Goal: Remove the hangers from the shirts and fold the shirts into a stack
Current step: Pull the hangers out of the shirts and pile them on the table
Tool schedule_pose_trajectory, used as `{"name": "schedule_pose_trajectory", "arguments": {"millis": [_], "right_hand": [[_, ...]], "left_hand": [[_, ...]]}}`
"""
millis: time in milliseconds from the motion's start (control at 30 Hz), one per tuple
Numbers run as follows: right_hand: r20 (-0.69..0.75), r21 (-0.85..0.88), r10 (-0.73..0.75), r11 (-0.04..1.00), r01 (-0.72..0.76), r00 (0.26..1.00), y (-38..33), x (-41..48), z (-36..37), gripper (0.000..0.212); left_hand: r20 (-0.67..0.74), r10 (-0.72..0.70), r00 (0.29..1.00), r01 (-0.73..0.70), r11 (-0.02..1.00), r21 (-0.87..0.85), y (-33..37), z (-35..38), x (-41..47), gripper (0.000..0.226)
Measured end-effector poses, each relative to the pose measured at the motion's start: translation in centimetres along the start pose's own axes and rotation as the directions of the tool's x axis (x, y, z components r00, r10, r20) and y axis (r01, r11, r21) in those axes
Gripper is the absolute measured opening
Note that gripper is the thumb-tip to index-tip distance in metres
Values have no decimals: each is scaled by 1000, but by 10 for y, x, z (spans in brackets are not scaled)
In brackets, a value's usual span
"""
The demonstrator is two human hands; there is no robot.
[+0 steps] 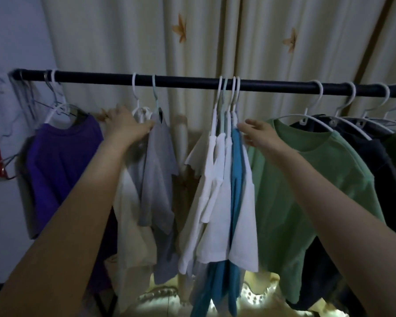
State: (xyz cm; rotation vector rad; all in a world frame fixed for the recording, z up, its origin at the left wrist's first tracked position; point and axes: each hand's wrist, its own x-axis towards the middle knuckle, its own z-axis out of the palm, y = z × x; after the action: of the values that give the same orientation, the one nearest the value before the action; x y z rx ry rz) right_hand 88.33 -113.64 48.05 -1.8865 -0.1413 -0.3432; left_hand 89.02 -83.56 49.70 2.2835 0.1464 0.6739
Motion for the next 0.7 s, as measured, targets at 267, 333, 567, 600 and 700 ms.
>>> {"name": "schedule_pose_trajectory", "arguments": {"millis": [267, 333, 567, 600, 700], "right_hand": [[7, 86, 5, 996, -6, 1000, -7, 4, 21, 34], [11, 111, 17, 994, -18, 1000, -9, 6, 22, 36], [81, 163, 121, 978, -133, 989, -16, 19, 19, 33], [59, 126, 151, 979, -157, 987, -19, 22, 21, 47], [37, -58, 184, 982, -182, 982, -31, 29, 28, 49]], "left_hand": [[191, 20, 981, 35, 959, -281, 16, 32, -5, 37], [189, 115, 975, -44, 938, -343, 28, 48, -11, 45], [343, 318, 884, -78, 823, -563, 50, 88, -10, 49], [377, 317, 871, -35, 803, -595, 51, 90, -8, 43], [439, 323, 839, 28, 779, -627, 52, 95, -1, 29]]}}
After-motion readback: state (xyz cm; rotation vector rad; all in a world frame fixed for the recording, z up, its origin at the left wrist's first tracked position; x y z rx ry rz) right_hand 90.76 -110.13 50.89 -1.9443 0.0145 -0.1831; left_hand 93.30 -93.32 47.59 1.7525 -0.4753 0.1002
